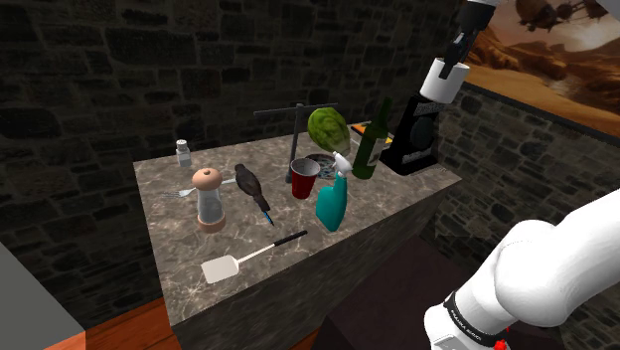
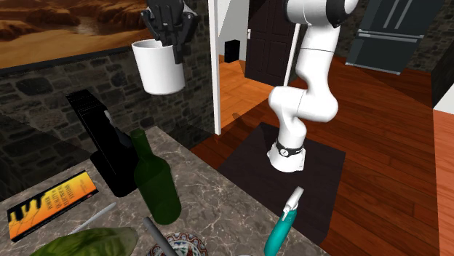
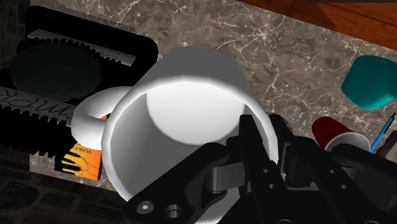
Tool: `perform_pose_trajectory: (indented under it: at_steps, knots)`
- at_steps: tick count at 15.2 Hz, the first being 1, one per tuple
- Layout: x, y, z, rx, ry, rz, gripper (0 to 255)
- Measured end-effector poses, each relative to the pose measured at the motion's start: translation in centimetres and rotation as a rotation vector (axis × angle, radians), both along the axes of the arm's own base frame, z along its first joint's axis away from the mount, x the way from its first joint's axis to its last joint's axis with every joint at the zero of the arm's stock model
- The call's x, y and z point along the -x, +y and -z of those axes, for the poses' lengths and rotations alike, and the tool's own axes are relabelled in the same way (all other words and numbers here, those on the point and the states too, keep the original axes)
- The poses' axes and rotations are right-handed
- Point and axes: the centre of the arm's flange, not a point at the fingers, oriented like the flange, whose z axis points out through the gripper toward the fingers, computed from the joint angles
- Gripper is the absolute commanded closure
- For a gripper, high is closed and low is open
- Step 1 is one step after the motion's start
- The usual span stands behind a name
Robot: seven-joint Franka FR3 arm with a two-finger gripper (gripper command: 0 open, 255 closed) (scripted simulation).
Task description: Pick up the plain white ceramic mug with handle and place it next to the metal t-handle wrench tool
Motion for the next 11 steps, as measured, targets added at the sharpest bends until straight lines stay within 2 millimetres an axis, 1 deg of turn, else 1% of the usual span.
perform_pose_trajectory:
  at_steps: [4, 5, 6, 8, 10, 11]
  knots:
    - [-1.7, 5.2, 0.7, 0.000, 0.000, 0.000, 255]
    - [-2.5, 6.4, 0.3, 0.001, 0.000, 0.000, 255]
    - [-3.0, 7.4, 0.6, 0.001, 0.000, 0.000, 255]
    - [-3.6, 9.8, 0.4, 0.001, 0.000, 0.000, 255]
    - [-4.8, 12.4, 0.2, 0.000, 0.000, 0.000, 255]
    - [-5.1, 13.7, 0.0, 0.000, 0.001, 0.000, 255]
